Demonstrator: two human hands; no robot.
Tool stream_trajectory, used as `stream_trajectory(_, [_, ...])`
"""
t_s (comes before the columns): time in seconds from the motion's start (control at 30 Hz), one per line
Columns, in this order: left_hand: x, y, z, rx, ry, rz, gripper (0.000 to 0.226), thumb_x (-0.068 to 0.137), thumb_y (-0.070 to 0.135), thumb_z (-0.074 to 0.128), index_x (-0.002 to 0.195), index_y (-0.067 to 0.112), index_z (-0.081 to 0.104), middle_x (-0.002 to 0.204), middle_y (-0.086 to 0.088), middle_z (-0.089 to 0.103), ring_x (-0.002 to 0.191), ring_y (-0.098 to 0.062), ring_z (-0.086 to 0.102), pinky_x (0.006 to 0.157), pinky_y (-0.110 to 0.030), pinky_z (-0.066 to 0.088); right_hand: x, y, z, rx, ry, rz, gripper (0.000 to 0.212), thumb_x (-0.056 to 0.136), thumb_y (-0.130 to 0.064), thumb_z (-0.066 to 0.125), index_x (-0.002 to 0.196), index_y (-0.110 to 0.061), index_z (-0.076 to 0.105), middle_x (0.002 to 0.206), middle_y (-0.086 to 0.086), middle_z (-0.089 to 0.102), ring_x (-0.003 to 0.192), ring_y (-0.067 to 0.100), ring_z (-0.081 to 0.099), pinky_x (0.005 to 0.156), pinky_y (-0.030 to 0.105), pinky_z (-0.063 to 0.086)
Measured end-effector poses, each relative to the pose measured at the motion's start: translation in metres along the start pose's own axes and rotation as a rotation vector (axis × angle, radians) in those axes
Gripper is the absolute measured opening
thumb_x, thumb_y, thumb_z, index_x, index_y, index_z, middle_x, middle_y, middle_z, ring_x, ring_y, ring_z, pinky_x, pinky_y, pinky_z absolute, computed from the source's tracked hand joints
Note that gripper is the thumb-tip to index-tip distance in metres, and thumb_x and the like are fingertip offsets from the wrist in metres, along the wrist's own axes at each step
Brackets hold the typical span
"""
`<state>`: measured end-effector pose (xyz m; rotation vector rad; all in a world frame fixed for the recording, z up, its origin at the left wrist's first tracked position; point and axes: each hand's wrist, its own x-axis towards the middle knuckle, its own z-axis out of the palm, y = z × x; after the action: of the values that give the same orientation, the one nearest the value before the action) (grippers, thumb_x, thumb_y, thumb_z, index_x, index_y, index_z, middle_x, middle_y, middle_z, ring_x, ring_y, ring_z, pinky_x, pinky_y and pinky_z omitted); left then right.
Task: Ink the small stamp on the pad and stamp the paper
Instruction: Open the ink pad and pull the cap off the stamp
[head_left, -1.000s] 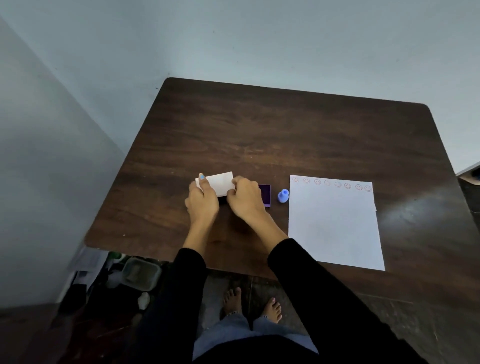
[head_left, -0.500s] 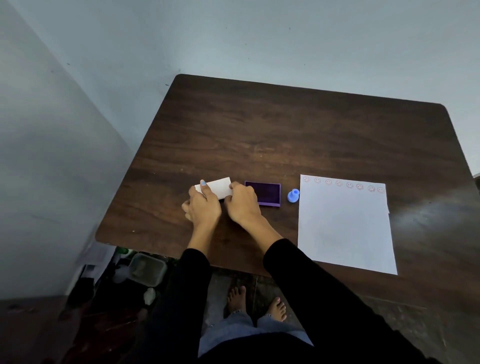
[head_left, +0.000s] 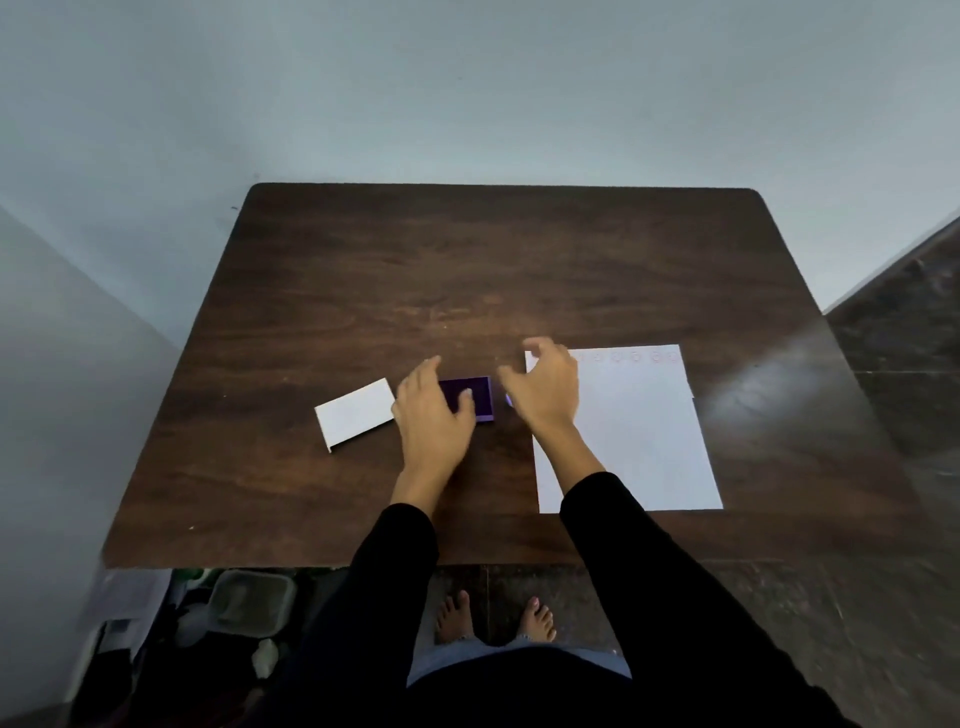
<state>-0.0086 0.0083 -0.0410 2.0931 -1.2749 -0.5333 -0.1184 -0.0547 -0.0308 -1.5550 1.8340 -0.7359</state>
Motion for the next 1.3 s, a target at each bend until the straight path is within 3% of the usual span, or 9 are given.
stream_trajectory(0.1, [0.002, 0.011, 0.015, 0.012, -0.113, 0.045, 0.065, 0.082, 0.021, 0.067, 0.139, 0.01, 0.039, 0.14, -0.008, 0.05, 0.132, -0.026, 0.041, 0.11, -0.04, 0.025, 0.004, 0.01, -0.002, -0.075, -0.146, 0.102, 0.046, 0.066, -0.018, 0.074, 0.11, -0.011, 0.061, 0.114, 0.011, 0.062, 0.107, 0.027, 0.057, 0.077, 0.033, 0.05])
stream_trajectory(0.23, [0.008, 0.017, 0.027, 0.047, -0.197, 0.045, 0.068, 0.078, 0.017, 0.072, 0.138, 0.015, 0.041, 0.138, -0.005, 0.053, 0.132, -0.023, 0.043, 0.112, -0.04, 0.025, 0.007, 0.012, -0.001, -0.106, -0.185, 0.119, 0.017, 0.072, -0.01, 0.07, 0.089, -0.011, 0.068, 0.093, 0.01, 0.07, 0.088, 0.024, 0.063, 0.065, 0.026, 0.045])
stream_trajectory(0.43, [0.025, 0.02, 0.032, 0.129, -0.218, 0.092, 0.056, 0.077, 0.019, 0.071, 0.129, 0.016, 0.052, 0.129, -0.005, 0.06, 0.126, -0.025, 0.047, 0.107, -0.04, 0.028, 0.019, 0.009, -0.004, 0.005, -0.152, 0.099, 0.011, 0.076, -0.013, 0.07, 0.087, -0.009, 0.072, 0.086, 0.011, 0.071, 0.075, 0.018, 0.058, 0.064, 0.025, 0.042])
stream_trajectory(0.67, [0.042, 0.027, 0.034, 0.095, -0.14, 0.093, 0.026, 0.08, 0.037, 0.069, 0.102, 0.022, 0.069, 0.102, 0.001, 0.071, 0.108, -0.02, 0.059, 0.098, -0.037, 0.029, 0.027, 0.001, -0.011, 0.301, -0.194, 0.17, 0.009, 0.074, -0.007, 0.064, 0.075, -0.002, 0.072, 0.087, 0.017, 0.072, 0.071, 0.013, 0.058, 0.07, 0.031, 0.05])
stream_trajectory(0.77, [0.044, 0.024, 0.039, 0.077, -0.119, 0.08, 0.028, 0.081, 0.038, 0.07, 0.103, 0.022, 0.069, 0.108, 0.001, 0.07, 0.113, -0.019, 0.056, 0.102, -0.039, 0.027, 0.028, 0.002, -0.012, 0.365, -0.205, 0.226, 0.021, 0.073, -0.006, 0.063, 0.057, -0.017, 0.07, 0.069, 0.004, 0.069, 0.07, 0.013, 0.061, 0.073, 0.035, 0.055])
stream_trajectory(0.83, [0.043, 0.023, 0.04, 0.075, -0.115, 0.069, 0.027, 0.081, 0.038, 0.071, 0.102, 0.022, 0.069, 0.11, 0.001, 0.07, 0.114, -0.02, 0.054, 0.103, -0.039, 0.027, 0.029, 0.003, -0.011, 0.39, -0.201, 0.266, 0.018, 0.073, -0.009, 0.066, 0.063, -0.024, 0.069, 0.073, -0.002, 0.068, 0.081, 0.018, 0.065, 0.078, 0.036, 0.057])
stream_trajectory(0.93, [0.04, 0.021, 0.042, 0.069, -0.111, 0.065, 0.029, 0.081, 0.039, 0.07, 0.105, 0.021, 0.069, 0.11, 0.0, 0.07, 0.114, -0.02, 0.054, 0.103, -0.039, 0.027, 0.03, 0.005, -0.01, 0.389, -0.186, 0.281, 0.011, 0.071, -0.019, 0.075, 0.078, -0.016, 0.068, 0.086, 0.006, 0.071, 0.084, 0.019, 0.067, 0.076, 0.034, 0.058])
stream_trajectory(1.07, [0.036, 0.02, 0.042, 0.042, -0.099, 0.056, 0.032, 0.08, 0.043, 0.069, 0.104, 0.022, 0.07, 0.107, 0.001, 0.071, 0.11, -0.018, 0.057, 0.104, -0.041, 0.028, 0.029, 0.004, -0.011, 0.394, -0.174, 0.291, 0.022, 0.066, -0.026, 0.084, 0.075, -0.013, 0.069, 0.075, 0.003, 0.069, 0.074, 0.018, 0.066, 0.069, 0.031, 0.058])
stream_trajectory(1.3, [0.028, 0.019, 0.041, 0.017, -0.096, 0.066, 0.018, 0.081, 0.037, 0.07, 0.093, 0.024, 0.071, 0.102, 0.004, 0.072, 0.111, -0.017, 0.058, 0.111, -0.046, 0.018, 0.025, 0.008, -0.009, 0.324, -0.156, 0.231, 0.017, 0.069, -0.021, 0.081, 0.061, -0.022, 0.065, 0.065, -0.006, 0.064, 0.07, 0.013, 0.064, 0.069, 0.033, 0.057])
